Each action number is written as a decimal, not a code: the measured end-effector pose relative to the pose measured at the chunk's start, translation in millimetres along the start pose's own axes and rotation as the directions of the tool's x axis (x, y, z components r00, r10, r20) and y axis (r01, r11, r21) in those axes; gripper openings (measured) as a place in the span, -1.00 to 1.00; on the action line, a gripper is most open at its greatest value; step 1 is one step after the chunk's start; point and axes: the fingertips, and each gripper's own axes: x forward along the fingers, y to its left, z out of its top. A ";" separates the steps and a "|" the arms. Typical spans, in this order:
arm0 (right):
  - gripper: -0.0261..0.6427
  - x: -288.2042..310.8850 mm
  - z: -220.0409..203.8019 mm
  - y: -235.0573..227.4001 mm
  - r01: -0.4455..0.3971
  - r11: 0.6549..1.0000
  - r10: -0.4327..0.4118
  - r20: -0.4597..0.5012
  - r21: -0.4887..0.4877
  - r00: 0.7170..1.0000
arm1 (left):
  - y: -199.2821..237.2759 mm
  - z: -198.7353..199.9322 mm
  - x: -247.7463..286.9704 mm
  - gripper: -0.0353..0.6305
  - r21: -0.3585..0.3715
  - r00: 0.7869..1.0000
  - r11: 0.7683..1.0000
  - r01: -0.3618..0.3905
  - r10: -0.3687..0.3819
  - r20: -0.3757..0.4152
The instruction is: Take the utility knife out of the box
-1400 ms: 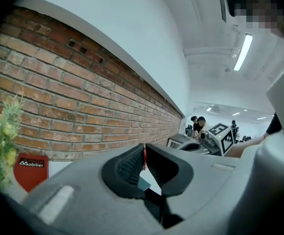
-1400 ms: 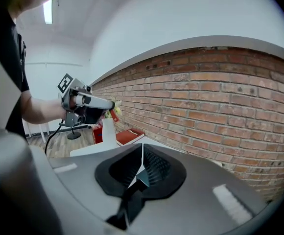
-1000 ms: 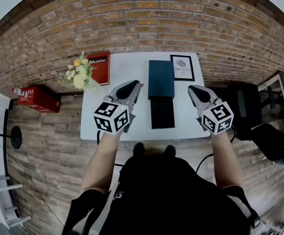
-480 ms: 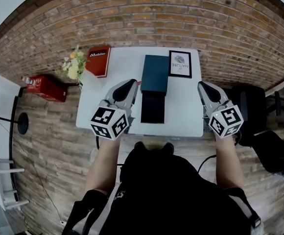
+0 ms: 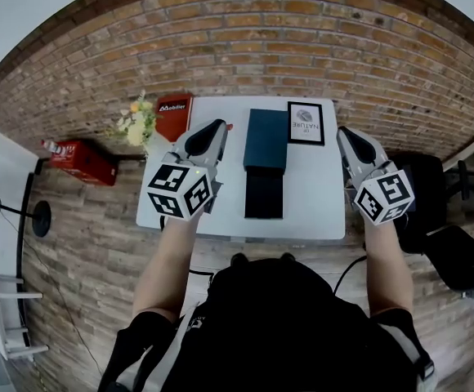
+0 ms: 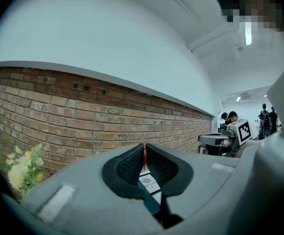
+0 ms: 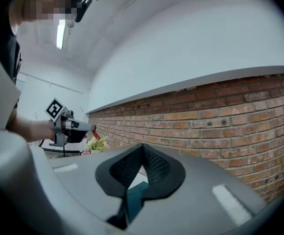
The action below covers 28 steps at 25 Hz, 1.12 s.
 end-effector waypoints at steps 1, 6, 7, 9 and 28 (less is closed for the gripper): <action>-0.92 3.0 3.9 3.1 0.002 1.000 -0.002 0.012 0.002 1.000 | 4.6 3.2 -1.6 -0.84 0.001 1.000 1.000 -0.007 0.007 0.006; -0.92 10.2 6.6 13.7 -0.001 1.000 0.001 0.023 0.007 1.000 | 13.8 8.2 -5.6 -0.84 -0.004 0.999 1.000 -0.027 0.027 0.030; -0.92 10.7 5.6 14.7 -0.002 1.000 0.002 0.020 0.005 1.000 | 14.1 7.0 -7.2 -0.84 -0.003 0.999 1.000 -0.030 0.030 0.033; -0.93 10.4 2.0 15.4 0.002 1.000 -0.002 0.016 0.018 1.000 | 14.8 1.7 -10.9 -0.84 -0.008 0.999 0.999 -0.040 0.040 0.036; -0.93 14.6 -11.5 15.1 0.000 1.000 0.000 -0.034 -0.006 0.999 | 18.3 -19.4 2.4 -0.84 -0.025 0.999 0.999 -0.037 0.037 0.012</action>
